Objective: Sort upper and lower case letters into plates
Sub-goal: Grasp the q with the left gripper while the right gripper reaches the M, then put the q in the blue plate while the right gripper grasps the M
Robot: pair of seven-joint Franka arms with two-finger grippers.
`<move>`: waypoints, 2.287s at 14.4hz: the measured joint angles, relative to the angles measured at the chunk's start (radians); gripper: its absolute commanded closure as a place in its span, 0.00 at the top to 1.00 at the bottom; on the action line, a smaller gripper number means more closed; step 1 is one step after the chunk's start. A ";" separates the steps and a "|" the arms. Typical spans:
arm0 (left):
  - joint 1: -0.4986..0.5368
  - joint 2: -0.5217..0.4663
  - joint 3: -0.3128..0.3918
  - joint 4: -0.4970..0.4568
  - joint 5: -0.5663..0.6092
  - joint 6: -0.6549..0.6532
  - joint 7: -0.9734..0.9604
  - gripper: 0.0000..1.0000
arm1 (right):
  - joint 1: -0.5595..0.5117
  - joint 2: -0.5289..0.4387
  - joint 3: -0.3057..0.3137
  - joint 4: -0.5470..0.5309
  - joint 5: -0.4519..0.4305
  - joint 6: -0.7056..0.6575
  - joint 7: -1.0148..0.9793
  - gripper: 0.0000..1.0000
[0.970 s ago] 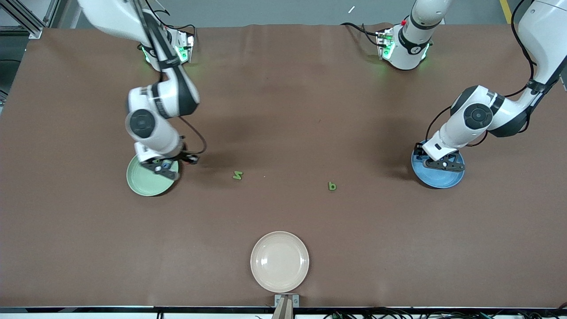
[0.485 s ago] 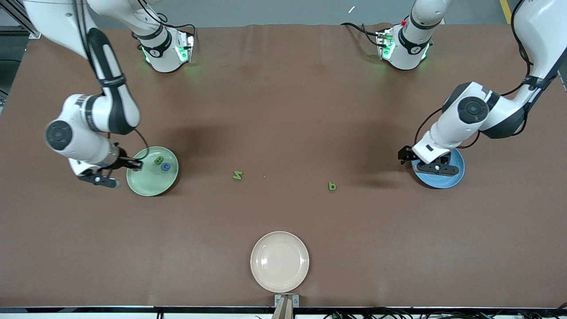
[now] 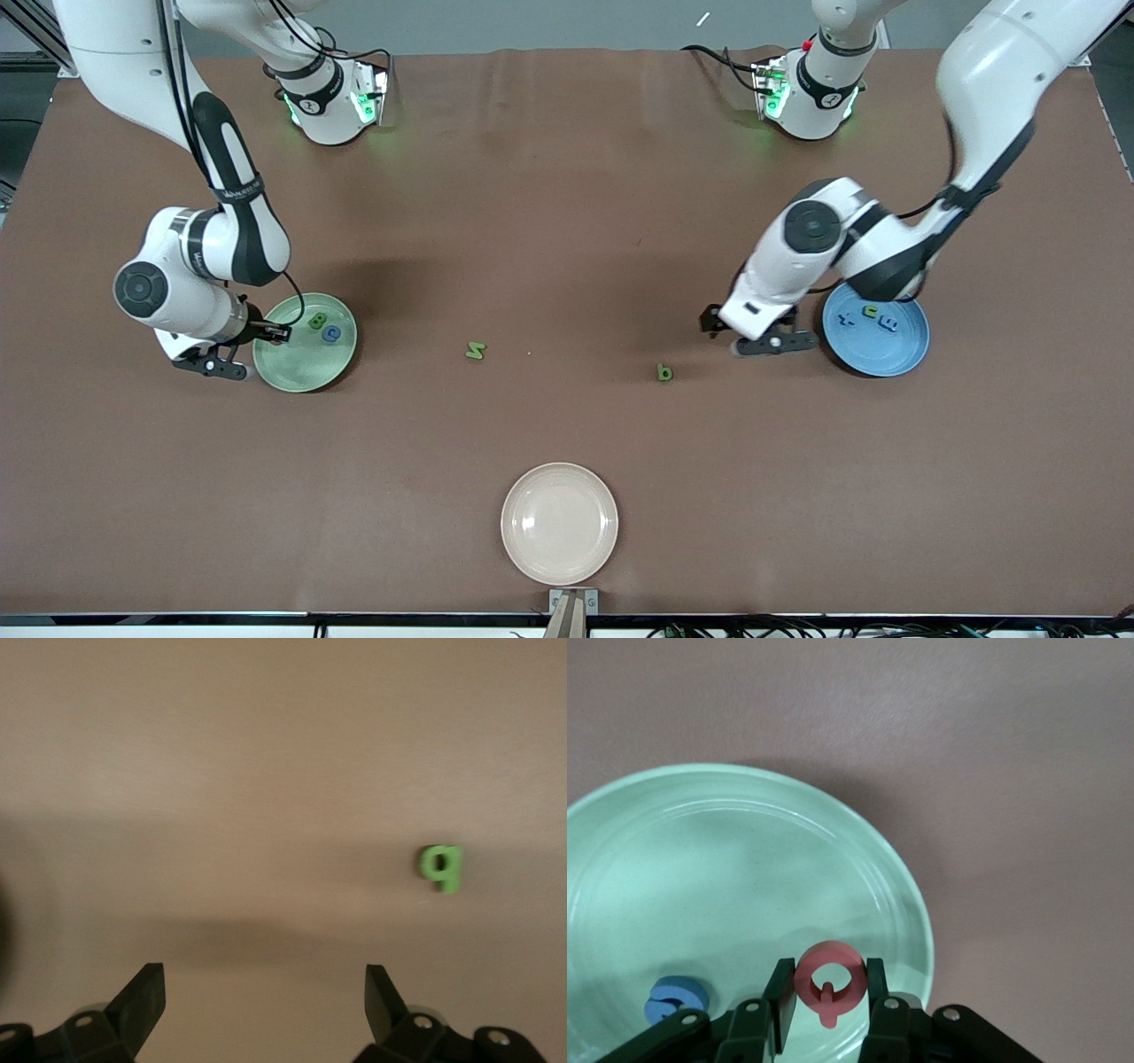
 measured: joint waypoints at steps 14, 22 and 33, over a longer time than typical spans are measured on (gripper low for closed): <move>-0.441 0.256 0.299 0.360 -0.017 0.000 -0.162 0.72 | 0.001 0.017 0.005 0.005 0.015 0.005 0.001 1.00; -0.454 0.264 0.299 0.389 -0.017 -0.001 -0.159 0.31 | 0.129 -0.008 0.011 0.194 0.034 -0.226 0.259 1.00; -0.432 0.245 0.311 0.425 -0.017 -0.059 -0.152 0.06 | 0.426 0.087 0.018 0.256 0.210 -0.075 0.522 1.00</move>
